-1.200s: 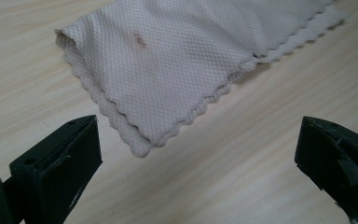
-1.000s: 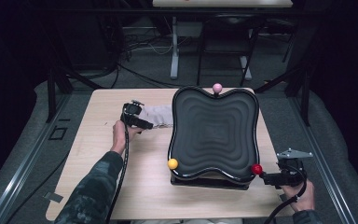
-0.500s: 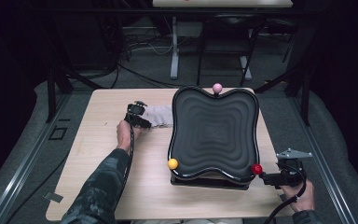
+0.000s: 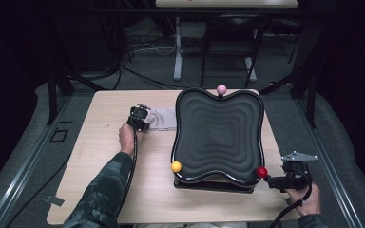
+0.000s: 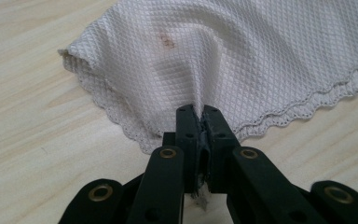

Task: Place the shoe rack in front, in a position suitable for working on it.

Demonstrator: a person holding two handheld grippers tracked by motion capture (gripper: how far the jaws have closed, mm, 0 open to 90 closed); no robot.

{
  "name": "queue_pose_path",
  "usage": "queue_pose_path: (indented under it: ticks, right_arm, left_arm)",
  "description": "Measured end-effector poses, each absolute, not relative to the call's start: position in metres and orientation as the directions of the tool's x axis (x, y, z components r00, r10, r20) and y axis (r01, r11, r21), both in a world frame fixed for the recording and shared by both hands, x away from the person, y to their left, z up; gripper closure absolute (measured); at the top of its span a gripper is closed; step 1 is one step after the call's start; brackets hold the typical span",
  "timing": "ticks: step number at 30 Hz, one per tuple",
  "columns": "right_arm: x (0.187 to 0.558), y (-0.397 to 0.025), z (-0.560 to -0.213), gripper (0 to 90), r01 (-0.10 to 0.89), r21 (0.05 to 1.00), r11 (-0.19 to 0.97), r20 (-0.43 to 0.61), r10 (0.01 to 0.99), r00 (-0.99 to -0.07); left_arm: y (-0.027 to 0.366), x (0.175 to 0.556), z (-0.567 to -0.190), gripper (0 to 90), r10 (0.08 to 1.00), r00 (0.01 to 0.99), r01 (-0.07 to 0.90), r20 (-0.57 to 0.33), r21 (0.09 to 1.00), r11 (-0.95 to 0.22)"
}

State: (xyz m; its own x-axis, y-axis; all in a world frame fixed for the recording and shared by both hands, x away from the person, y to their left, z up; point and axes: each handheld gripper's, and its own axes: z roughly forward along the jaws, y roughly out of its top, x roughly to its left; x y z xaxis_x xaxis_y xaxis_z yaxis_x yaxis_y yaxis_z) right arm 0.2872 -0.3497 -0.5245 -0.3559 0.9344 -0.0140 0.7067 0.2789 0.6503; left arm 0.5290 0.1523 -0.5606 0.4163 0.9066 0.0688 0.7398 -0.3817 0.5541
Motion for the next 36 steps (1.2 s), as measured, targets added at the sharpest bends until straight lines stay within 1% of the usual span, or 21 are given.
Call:
queue_pose_path:
  ticks: [5,14,16,20,21,23,24,26,29,30,31,33,36]
  right_arm:
    - [0.288,-0.350,-0.526,2.2,0.706,0.653,0.273,-0.011,0.936,-0.352]
    - [0.288,-0.349,-0.526,2.2,0.710,0.644,0.284,-0.015,0.933,-0.360]
    - [0.288,-0.348,-0.526,2.2,0.711,0.644,0.284,-0.016,0.934,-0.358]
    - [0.289,-0.348,-0.528,2.2,0.709,0.646,0.282,-0.016,0.934,-0.357]
    - [0.289,-0.348,-0.528,2.2,0.710,0.645,0.283,-0.018,0.934,-0.356]
    - [0.289,-0.348,-0.528,2.2,0.710,0.645,0.282,-0.018,0.935,-0.355]
    - [0.289,-0.347,-0.528,2.2,0.710,0.645,0.282,-0.019,0.935,-0.354]
    - [0.289,-0.348,-0.528,2.2,0.712,0.642,0.285,-0.017,0.934,-0.358]
    - [0.289,-0.348,-0.528,2.2,0.712,0.641,0.287,-0.018,0.933,-0.360]
    - [0.289,-0.348,-0.528,2.2,0.712,0.641,0.287,-0.017,0.932,-0.361]
    - [0.289,-0.348,-0.528,2.2,0.712,0.641,0.288,-0.018,0.932,-0.361]
    - [0.289,-0.348,-0.528,2.2,0.712,0.641,0.287,-0.019,0.933,-0.360]
    - [0.289,-0.347,-0.528,2.2,0.711,0.641,0.289,-0.019,0.932,-0.362]
  left_arm:
    - [0.165,0.523,-0.550,86.9,0.921,0.388,0.716,0.022,0.623,-0.316]
    - [0.188,0.504,-0.522,87.3,0.919,0.394,0.658,0.024,0.691,-0.300]
    - [0.195,0.495,-0.505,87.3,0.913,0.408,0.631,0.032,0.713,-0.306]
    - [0.201,0.485,-0.483,87.4,0.904,0.426,0.596,0.043,0.739,-0.315]
    - [0.203,0.482,-0.477,87.4,0.898,0.439,0.590,0.031,0.743,-0.315]
    - [0.206,0.477,-0.465,87.4,0.888,0.459,0.575,0.040,0.748,-0.331]
    - [0.206,0.477,-0.465,87.4,0.888,0.459,0.575,0.040,0.748,-0.331]
    - [0.211,0.469,-0.449,87.3,0.874,0.485,0.565,0.036,0.749,-0.345]
    - [0.215,0.461,-0.433,87.2,0.856,0.515,0.569,0.036,0.733,-0.373]
    - [0.215,0.461,-0.433,87.2,0.856,0.515,0.569,0.036,0.733,-0.373]
    - [0.217,0.455,-0.423,87.2,0.849,0.526,0.566,0.047,0.726,-0.391]
    - [0.218,0.452,-0.418,87.1,0.842,0.536,0.564,0.056,0.718,-0.407]
    - [0.225,0.435,-0.397,87.1,0.824,0.561,0.540,0.086,0.716,-0.443]
